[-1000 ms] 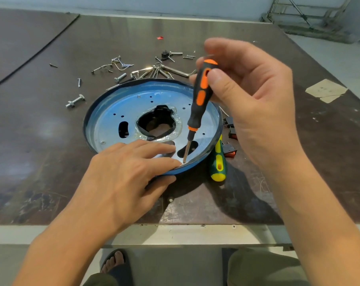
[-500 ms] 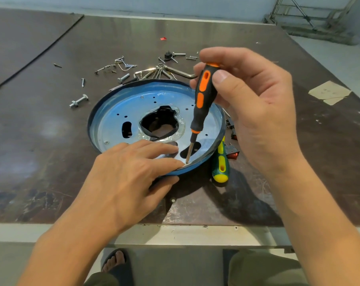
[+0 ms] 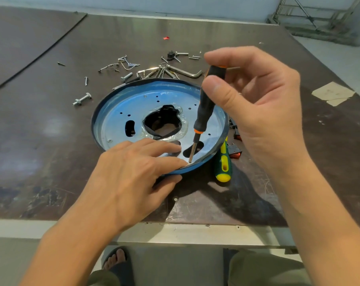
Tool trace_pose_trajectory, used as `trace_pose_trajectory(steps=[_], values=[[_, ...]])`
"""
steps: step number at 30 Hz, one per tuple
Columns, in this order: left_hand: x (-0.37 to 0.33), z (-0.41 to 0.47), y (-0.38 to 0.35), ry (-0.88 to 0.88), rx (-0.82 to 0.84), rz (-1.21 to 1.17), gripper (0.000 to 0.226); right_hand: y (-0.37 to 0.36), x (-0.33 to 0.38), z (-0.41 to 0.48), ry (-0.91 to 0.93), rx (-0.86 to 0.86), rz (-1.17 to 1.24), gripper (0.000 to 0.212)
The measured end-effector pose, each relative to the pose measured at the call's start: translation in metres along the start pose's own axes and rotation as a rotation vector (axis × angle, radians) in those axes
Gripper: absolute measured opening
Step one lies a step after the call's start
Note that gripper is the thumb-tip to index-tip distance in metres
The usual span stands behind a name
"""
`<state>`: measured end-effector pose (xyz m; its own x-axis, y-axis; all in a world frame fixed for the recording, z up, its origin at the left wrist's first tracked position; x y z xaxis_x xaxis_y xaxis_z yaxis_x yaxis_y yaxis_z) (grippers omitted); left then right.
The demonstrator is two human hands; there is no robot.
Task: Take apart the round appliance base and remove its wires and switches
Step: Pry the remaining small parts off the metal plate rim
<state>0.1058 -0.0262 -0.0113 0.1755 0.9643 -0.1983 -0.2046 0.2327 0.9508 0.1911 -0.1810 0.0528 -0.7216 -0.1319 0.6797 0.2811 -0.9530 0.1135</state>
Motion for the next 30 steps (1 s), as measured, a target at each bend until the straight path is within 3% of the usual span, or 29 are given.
trace_pose_trajectory(steps=[8,13,18,21,23,27,30], values=[[0.0,0.0001,-0.0007,-0.009,-0.009,0.006,0.028,0.0011,-0.0059,-0.0022,-0.071,-0.027,0.131,0.03],[0.0003,0.0004,-0.0005,0.0,-0.001,-0.014,0.028,0.0025,-0.0009,0.0011,0.015,-0.02,-0.006,0.023],[-0.0003,0.0005,0.0001,-0.006,-0.023,-0.013,0.026,0.0013,-0.0047,-0.0014,-0.054,-0.051,0.125,0.026],[-0.0003,0.0003,-0.0002,-0.01,-0.024,-0.011,0.026,0.0002,0.0017,0.0008,0.007,-0.021,0.027,0.015],[-0.0002,0.0001,-0.0004,-0.01,-0.023,-0.012,0.027,0.0018,0.0021,0.0014,0.024,-0.014,-0.013,0.019],[0.0,-0.0002,0.0,-0.007,-0.024,-0.003,0.028,0.0031,-0.0033,-0.0014,-0.054,-0.046,0.111,0.026],[0.0001,0.0,-0.0004,-0.01,-0.022,-0.004,0.027,0.001,0.0004,0.0005,-0.019,-0.034,0.066,0.018]])
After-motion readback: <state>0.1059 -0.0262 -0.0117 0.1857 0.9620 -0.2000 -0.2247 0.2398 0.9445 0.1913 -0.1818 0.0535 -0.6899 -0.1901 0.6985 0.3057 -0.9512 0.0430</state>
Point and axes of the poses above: each hand's wrist, its own z-axis towards the middle knuckle, its own y-axis out of the back of the hand, x = y × z, the point moved 5 cm from there along z, towards the middle knuckle, and after that the axes turned 11 degrees about y, right-handed, at the moved point
